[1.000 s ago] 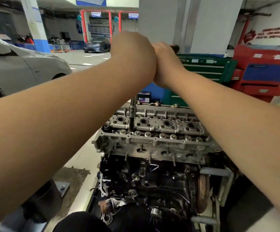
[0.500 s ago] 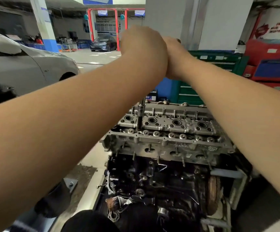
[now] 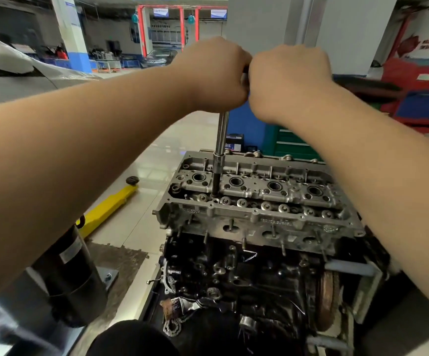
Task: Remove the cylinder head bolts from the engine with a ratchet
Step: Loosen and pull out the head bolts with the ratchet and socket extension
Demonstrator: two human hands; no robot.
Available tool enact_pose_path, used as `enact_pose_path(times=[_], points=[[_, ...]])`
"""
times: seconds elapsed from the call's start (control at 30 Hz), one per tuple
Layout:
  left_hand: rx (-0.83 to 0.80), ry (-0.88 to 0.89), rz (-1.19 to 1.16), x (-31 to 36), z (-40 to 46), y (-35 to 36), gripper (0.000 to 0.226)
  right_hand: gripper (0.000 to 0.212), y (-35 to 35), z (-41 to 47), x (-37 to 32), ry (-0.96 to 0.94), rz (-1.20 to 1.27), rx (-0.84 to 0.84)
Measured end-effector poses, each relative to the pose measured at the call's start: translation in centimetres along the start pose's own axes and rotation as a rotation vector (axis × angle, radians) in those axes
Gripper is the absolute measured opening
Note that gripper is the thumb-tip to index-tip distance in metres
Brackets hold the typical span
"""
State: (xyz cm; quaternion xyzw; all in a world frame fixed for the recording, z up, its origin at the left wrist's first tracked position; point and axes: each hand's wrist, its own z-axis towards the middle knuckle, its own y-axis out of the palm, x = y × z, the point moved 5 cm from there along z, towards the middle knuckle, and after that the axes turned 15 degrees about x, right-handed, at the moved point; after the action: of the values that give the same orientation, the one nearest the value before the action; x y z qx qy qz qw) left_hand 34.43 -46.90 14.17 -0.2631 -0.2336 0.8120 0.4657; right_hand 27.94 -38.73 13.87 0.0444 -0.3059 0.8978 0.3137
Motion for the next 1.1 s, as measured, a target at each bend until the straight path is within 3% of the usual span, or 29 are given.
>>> enact_pose_path(times=[0.07,0.1,0.2,0.3,0.4,0.47,0.53,0.63,0.7,0.77,0.87,0.97,1.03,1.1], points=[[-0.069,-0.109,0.347,1.2,0.7,0.1,0.018,0.009,1.5,0.6,-0.4,0.007,0.229,-0.077],[-0.11,-0.143,0.403,2.0,0.9,0.0,0.02,0.004,2.0,0.7,-0.7,0.011,0.35,-0.095],[-0.148,-0.167,0.394,1.8,1.5,0.5,0.019,0.02,2.3,1.1,-0.8,0.043,0.447,-0.142],[-0.067,-0.047,0.08,-0.9,0.4,0.1,0.016,0.008,1.2,1.5,-0.9,-0.045,0.144,-0.179],[-0.011,0.171,-0.377,-1.2,-1.8,-1.3,0.012,0.029,-1.7,-0.1,-1.9,-0.13,-0.109,-0.061],[-0.018,0.203,-0.427,-0.9,-1.8,-1.4,0.004,0.031,-2.4,-1.0,-2.1,-0.135,-0.144,-0.006],[-0.011,0.084,-0.256,-0.6,-0.9,-0.8,0.008,0.031,-1.3,-0.2,-1.2,-0.081,-0.082,-0.002],[-0.07,-0.113,0.331,0.8,0.4,0.0,0.019,0.024,1.5,1.0,-0.1,-0.017,0.213,-0.113],[-0.125,-0.182,0.449,2.0,0.6,-0.2,0.021,0.012,2.2,0.7,-0.7,-0.003,0.367,-0.136],[-0.101,-0.17,0.374,1.3,0.6,0.1,0.02,0.02,2.4,0.8,-1.0,-0.009,0.347,-0.093],[-0.056,-0.054,-0.027,-1.2,-0.1,0.1,0.017,0.012,1.1,1.0,-0.7,-0.043,0.085,-0.085],[-0.035,0.109,-0.425,-1.5,-1.8,-1.0,0.01,0.035,-1.0,0.2,-0.7,-0.062,-0.087,-0.039],[0.005,0.108,-0.452,-1.6,-1.7,-0.8,0.014,0.033,-1.3,-0.3,-1.0,-0.091,-0.066,0.013],[0.042,0.016,-0.264,-1.5,-1.1,0.0,0.014,0.03,0.0,0.6,-0.4,-0.061,0.034,-0.001]])
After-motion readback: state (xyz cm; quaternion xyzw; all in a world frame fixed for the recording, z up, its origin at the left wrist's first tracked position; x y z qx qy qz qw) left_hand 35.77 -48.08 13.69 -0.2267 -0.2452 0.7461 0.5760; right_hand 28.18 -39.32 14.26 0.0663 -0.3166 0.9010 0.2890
